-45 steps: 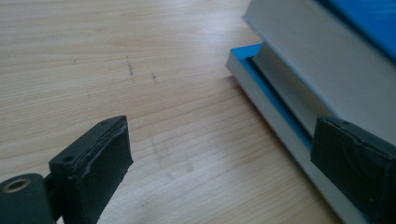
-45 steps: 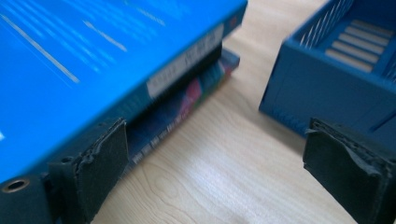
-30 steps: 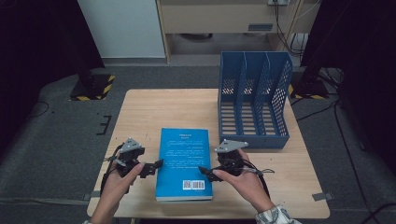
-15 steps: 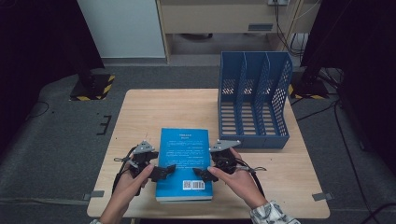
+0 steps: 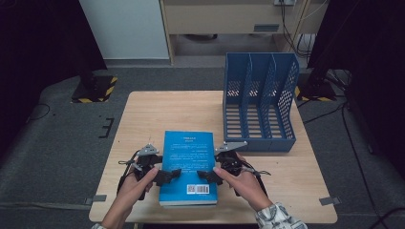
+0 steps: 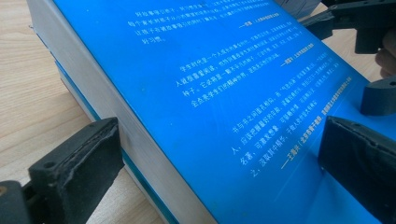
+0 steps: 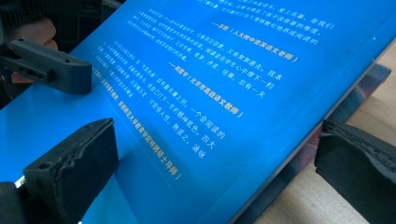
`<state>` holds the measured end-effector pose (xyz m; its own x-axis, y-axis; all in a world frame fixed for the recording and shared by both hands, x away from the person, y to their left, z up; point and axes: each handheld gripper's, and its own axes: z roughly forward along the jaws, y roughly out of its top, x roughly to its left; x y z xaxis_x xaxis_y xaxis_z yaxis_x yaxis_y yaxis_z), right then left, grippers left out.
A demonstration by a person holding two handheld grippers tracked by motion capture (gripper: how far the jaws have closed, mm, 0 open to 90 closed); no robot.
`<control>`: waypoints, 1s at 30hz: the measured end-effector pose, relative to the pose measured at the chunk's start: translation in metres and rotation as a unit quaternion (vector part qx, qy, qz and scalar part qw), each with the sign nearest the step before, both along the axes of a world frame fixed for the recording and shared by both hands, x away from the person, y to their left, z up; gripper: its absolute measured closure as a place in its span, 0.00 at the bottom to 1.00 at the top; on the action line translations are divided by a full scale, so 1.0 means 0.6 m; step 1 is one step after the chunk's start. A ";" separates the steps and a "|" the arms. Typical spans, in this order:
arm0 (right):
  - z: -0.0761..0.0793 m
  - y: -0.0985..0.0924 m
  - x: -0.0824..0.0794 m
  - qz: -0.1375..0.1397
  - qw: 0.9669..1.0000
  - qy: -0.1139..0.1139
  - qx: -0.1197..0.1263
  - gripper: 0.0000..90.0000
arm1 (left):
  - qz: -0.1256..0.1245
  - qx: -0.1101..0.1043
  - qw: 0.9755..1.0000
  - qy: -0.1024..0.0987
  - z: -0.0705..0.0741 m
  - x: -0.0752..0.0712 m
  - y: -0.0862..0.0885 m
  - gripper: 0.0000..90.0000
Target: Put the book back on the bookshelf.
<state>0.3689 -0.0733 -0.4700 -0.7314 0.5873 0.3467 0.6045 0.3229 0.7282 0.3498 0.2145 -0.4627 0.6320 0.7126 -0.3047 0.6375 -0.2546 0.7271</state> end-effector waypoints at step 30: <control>-0.008 -0.002 0.013 -0.003 1.000 0.026 0.017 0.00 | -0.031 -0.035 0.998 0.047 -0.012 0.024 0.022 0.00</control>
<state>0.3767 -0.0746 -0.4748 -0.7087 0.5784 0.4041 0.6436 0.2953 0.7061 0.3642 0.2274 -0.4699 0.6402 0.6481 -0.4125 0.6888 -0.2464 0.6818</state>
